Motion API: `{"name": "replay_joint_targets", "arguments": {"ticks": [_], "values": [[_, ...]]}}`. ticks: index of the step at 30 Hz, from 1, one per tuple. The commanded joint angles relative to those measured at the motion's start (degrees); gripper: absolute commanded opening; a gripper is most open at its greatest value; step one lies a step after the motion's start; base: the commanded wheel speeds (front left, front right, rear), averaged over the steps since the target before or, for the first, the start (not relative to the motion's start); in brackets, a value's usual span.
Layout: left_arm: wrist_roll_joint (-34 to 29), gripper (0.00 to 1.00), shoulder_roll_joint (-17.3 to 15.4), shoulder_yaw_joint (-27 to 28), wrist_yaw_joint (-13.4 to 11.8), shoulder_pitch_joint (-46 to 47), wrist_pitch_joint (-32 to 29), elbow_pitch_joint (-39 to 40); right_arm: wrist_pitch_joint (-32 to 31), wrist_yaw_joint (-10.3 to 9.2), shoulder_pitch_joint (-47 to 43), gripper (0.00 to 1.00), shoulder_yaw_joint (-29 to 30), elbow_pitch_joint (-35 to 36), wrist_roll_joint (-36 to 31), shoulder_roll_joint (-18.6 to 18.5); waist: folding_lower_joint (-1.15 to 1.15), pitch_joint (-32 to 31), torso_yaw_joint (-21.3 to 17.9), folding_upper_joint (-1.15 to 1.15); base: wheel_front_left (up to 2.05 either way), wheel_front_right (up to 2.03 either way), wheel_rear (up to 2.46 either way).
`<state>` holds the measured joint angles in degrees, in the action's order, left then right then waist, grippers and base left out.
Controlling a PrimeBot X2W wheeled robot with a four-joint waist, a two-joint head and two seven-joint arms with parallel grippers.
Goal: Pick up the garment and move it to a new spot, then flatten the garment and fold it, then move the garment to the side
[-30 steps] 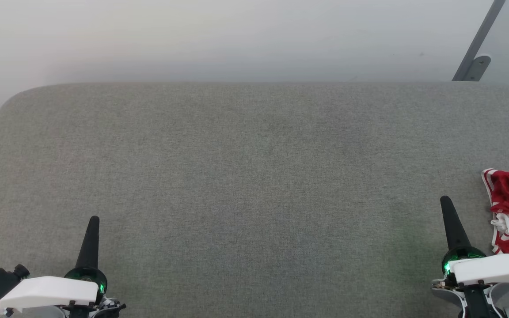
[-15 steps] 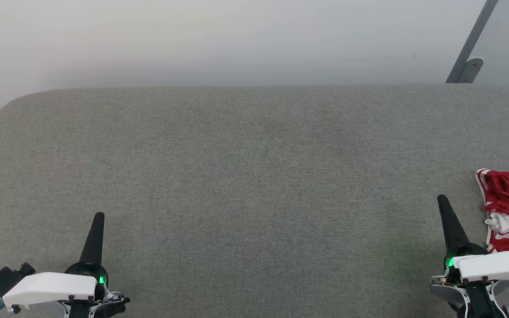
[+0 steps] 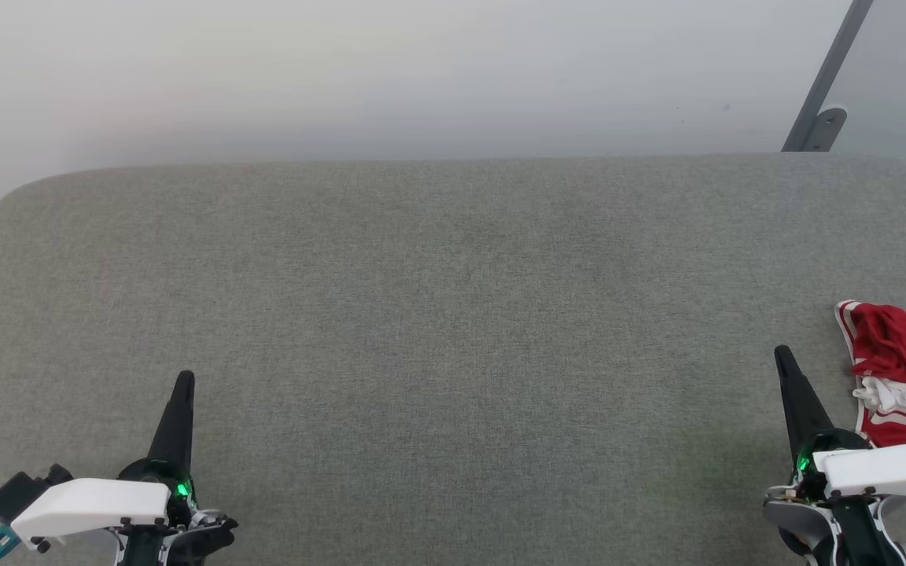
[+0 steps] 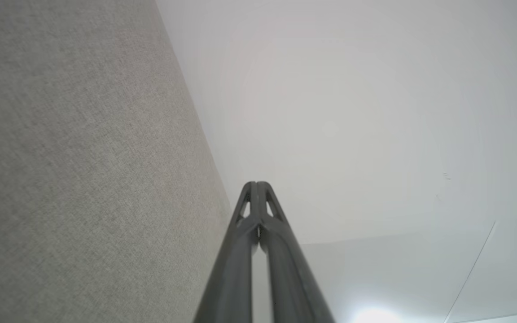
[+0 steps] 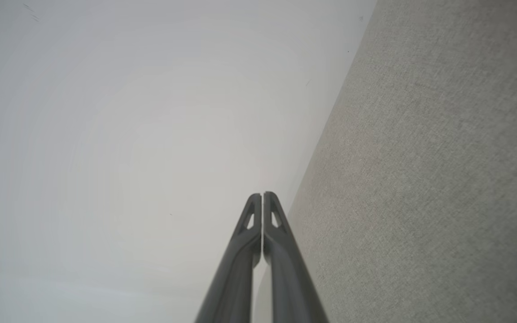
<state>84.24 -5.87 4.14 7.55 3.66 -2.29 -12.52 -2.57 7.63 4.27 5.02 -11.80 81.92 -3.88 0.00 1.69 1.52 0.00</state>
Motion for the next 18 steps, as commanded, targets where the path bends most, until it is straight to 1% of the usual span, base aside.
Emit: {"name": "replay_joint_targets", "arguments": {"ticks": [1,18], "values": [[1.14,0.0,0.06,0.41,-0.09,1.18,-0.53,-0.06,-0.56,-0.11,0.97,0.0,-0.02,-0.19,1.63,-0.15,0.0,-0.11,-0.11,0.0,0.0,0.0,0.0],[6.18,0.0,1.46,1.08,-0.11,2.28,-2.36,-1.02,-2.12,-0.14,1.66,0.0,0.12,-1.46,7.91,-0.02,0.0,-0.93,-0.94,0.0,0.0,0.0,0.0]]}}
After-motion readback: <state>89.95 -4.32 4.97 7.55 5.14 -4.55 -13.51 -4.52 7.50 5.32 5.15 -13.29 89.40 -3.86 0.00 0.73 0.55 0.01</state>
